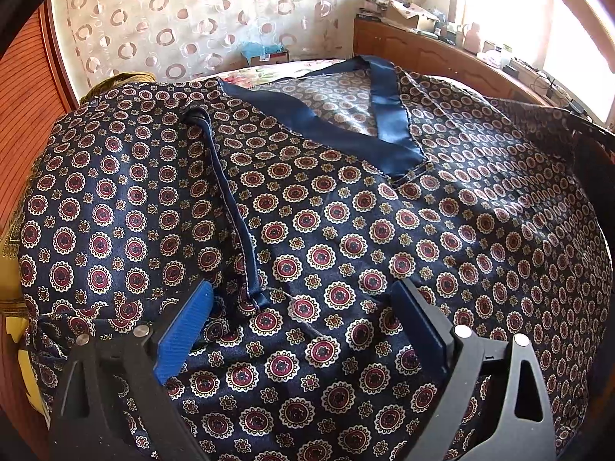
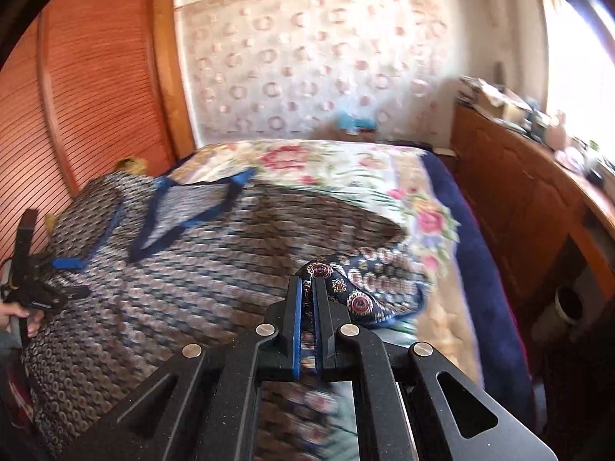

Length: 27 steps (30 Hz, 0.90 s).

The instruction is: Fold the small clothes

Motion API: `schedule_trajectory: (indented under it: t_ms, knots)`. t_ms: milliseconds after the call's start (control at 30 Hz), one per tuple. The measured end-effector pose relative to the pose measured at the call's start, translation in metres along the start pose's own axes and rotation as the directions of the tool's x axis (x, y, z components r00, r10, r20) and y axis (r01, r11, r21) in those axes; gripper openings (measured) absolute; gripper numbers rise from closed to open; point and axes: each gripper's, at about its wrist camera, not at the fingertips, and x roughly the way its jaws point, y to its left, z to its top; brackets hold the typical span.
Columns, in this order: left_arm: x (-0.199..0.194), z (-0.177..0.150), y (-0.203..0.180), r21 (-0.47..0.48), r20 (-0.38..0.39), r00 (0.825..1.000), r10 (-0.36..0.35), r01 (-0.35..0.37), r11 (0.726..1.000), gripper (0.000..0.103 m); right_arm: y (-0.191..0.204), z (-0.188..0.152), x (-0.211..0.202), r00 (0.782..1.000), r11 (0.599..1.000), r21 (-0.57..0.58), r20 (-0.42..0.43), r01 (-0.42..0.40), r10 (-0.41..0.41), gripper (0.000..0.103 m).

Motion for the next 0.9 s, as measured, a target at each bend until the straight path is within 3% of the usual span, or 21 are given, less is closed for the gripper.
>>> schedule_trajectory:
  t_ms: [233,467,533,600,700,900]
  knots:
    - [0.0,0.0,0.0,0.002,0.0,1.0,0.003,-0.003,1.0,0.094,0.033,-0.018,0.038,0.99,0.994,-0.053,-0.104,-0.101,0.095,0.005]
    - [-0.011,-0.003,-0.002,-0.004,0.039,0.999,0.019,-0.019,1.0,0.094,0.017,-0.031,0.04,0.986,0.996,0.016,-0.138,-0.092,0.093,0.008]
    - [-0.022,-0.004,-0.004,-0.017,0.087,0.996,0.002,-0.001,1.0,0.094,0.014,-0.032,0.032,0.99,0.998,0.021,-0.132,-0.053,0.055,0.014]
    - [-0.029,-0.006,-0.009,-0.028,0.101,0.995,-0.009,0.011,1.0,0.094,0.014,-0.035,0.02,0.994,1.0,0.009,-0.104,-0.012,0.013,0.028]
    - [-0.041,-0.007,-0.022,-0.017,0.131,0.991,-0.038,0.04,0.999,0.094,0.008,-0.037,0.002,0.997,0.999,0.036,-0.069,-0.026,0.029,0.038]
    - [-0.062,-0.008,-0.044,-0.005,0.195,0.974,-0.117,0.121,0.993,0.094,-0.013,-0.043,-0.012,0.998,0.995,0.089,-0.056,0.039,-0.034,0.042]
